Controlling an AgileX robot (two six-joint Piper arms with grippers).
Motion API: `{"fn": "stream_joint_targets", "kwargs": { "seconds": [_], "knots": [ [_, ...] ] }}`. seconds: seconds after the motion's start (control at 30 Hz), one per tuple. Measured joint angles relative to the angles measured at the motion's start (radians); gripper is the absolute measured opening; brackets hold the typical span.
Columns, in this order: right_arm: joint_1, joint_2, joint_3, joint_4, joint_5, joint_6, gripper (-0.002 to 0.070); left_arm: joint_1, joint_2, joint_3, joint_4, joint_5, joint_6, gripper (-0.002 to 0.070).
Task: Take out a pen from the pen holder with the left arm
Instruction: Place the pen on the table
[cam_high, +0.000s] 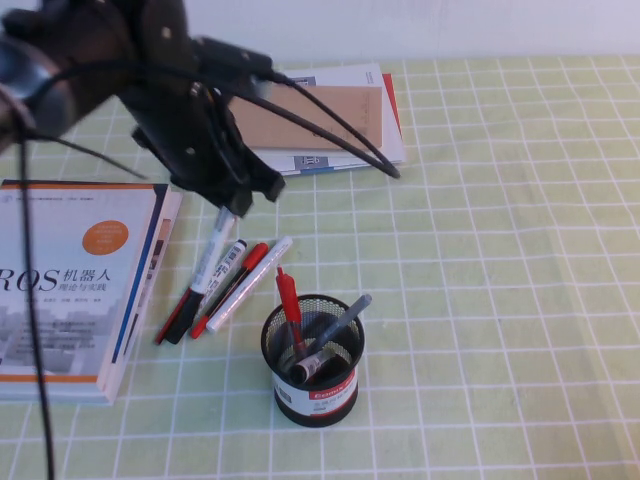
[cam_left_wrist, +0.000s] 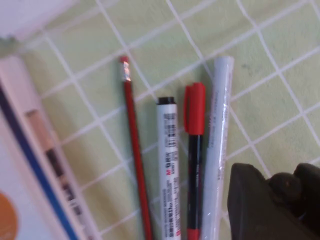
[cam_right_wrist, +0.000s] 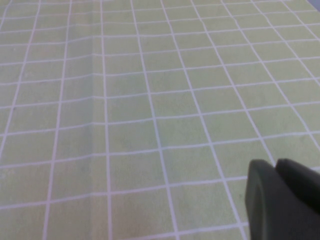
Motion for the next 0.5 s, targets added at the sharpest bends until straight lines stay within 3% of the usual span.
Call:
{"fn": "stream_joint_targets", "kwargs": {
  "seconds": [0.5],
  "knots": [
    [0.0,0.0,0.0,0.0,0.0,0.0,-0.0013,0.0,0.229,-0.151,-0.163,0.022,0.118,0.0126]
  ]
}}
